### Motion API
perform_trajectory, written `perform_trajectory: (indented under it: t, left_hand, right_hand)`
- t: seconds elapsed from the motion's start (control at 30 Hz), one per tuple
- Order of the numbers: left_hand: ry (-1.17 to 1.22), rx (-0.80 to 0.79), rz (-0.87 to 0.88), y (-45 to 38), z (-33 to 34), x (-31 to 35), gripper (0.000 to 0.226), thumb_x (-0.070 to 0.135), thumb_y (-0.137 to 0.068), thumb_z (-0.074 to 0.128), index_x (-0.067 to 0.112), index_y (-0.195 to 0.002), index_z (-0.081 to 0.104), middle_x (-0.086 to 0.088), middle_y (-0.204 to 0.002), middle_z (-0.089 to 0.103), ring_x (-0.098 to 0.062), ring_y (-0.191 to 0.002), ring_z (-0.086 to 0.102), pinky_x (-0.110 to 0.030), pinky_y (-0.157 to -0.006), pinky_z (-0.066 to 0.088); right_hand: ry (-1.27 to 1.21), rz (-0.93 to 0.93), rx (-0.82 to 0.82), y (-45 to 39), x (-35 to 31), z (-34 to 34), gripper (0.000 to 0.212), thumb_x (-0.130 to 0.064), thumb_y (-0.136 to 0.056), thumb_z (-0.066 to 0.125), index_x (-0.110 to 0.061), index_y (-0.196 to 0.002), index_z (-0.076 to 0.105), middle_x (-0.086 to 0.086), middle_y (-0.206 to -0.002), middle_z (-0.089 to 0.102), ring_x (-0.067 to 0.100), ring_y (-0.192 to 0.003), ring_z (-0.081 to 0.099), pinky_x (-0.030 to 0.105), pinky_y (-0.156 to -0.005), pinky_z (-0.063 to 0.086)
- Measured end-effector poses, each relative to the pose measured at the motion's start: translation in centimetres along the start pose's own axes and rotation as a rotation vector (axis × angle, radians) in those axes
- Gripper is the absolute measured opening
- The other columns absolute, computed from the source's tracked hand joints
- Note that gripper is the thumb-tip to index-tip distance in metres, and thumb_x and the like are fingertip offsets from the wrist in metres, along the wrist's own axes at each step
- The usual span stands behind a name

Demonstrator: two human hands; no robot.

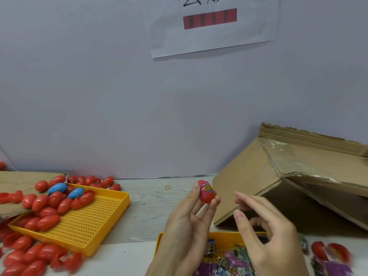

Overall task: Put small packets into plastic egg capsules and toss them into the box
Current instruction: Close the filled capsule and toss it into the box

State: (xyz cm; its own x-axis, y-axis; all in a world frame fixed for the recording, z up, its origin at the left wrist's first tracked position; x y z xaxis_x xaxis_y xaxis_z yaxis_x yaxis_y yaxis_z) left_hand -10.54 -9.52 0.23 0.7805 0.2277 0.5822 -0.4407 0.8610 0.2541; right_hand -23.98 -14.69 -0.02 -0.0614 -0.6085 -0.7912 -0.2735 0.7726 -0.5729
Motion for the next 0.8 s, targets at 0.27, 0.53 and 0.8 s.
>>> perform_trajectory:
  t: [0.27,0.53,0.8]
  left_hand:
    - [-0.367,0.038,0.200,0.4,2.1,1.7,0.051,0.021,-0.063,0.081,-0.003,-0.104,0.064,-0.015,-0.078,0.073,-0.030,-0.070,0.073,-0.023,-0.055,0.057]
    - [-0.989,-0.122,0.317,-2.4,15.4,0.0,0.034,0.042,-0.077,0.079,0.016,-0.088,0.060,0.002,-0.078,0.068,-0.004,-0.052,0.067,-0.010,-0.050,0.050]
    - [-1.136,-0.122,0.402,-2.5,18.7,-2.6,0.036,0.044,-0.084,0.074,0.013,-0.095,0.058,-0.007,-0.100,0.071,-0.025,-0.093,0.072,-0.029,-0.076,0.052]
  right_hand:
    - [0.032,0.068,-0.048,0.0,0.3,0.0,0.032,-0.021,-0.084,0.066,-0.045,-0.106,0.062,-0.025,-0.102,0.063,0.001,-0.099,0.059,0.019,-0.066,0.051]
    - [0.090,0.139,-0.066,0.0,0.7,0.0,0.033,-0.019,-0.083,0.068,-0.047,-0.098,0.064,-0.024,-0.096,0.063,0.000,-0.087,0.059,0.014,-0.062,0.048]
    - [0.130,0.261,0.038,-0.3,1.4,-0.3,0.036,0.010,-0.065,0.079,-0.011,-0.094,0.074,-0.010,-0.080,0.067,0.003,-0.061,0.045,0.002,-0.058,0.032]
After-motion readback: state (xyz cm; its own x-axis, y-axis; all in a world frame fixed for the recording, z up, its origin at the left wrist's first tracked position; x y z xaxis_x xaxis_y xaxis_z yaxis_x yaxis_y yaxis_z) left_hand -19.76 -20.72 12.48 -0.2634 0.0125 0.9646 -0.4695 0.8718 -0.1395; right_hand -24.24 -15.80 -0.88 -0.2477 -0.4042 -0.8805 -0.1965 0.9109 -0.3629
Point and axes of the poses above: each hand's wrist, its own y-axis away from the middle knuckle, its own z-axis out of the palm, x = y × z, the point moved 4 cm from there along -y, towards the middle knuckle
